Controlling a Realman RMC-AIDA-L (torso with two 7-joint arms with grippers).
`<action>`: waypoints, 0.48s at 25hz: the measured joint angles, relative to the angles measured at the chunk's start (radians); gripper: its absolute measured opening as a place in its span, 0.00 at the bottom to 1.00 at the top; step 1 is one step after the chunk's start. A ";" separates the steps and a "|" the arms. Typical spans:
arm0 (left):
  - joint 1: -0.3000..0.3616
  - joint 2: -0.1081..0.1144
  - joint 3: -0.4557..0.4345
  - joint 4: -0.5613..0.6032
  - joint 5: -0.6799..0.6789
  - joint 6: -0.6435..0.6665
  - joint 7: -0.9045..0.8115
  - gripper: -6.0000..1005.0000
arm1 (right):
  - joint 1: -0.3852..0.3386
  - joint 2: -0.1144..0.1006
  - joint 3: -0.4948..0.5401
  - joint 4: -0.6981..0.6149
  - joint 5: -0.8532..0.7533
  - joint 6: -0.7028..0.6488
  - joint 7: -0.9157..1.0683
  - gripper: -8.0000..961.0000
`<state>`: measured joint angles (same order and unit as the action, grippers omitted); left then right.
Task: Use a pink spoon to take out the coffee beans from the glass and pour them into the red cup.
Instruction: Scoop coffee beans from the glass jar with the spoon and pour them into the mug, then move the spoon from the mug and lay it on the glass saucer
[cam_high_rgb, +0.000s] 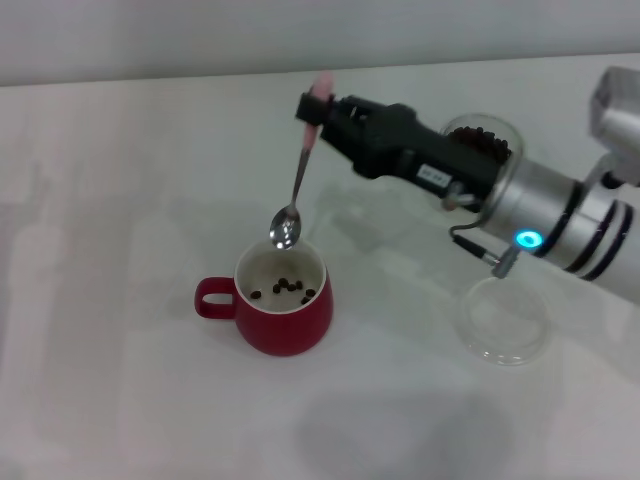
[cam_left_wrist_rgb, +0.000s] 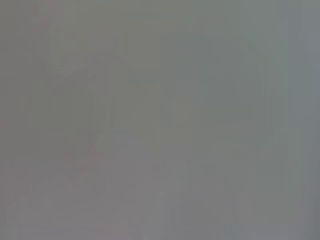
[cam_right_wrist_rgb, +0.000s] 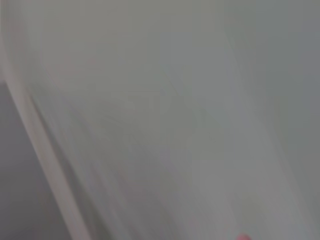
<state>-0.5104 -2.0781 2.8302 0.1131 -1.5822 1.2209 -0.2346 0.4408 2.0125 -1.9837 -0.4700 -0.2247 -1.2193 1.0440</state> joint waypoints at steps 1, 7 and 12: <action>-0.001 0.000 0.000 0.000 -0.006 -0.004 0.000 0.89 | -0.006 -0.004 0.056 0.051 -0.001 -0.088 0.045 0.30; -0.005 0.002 0.000 -0.004 -0.030 -0.029 0.005 0.89 | -0.039 -0.033 0.268 0.269 -0.002 -0.420 0.224 0.31; -0.006 0.001 0.000 -0.015 -0.036 -0.035 0.003 0.89 | -0.120 -0.068 0.314 0.331 -0.002 -0.548 0.306 0.31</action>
<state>-0.5160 -2.0771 2.8302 0.0982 -1.6182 1.1861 -0.2320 0.3212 1.9441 -1.6699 -0.1393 -0.2264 -1.7677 1.3497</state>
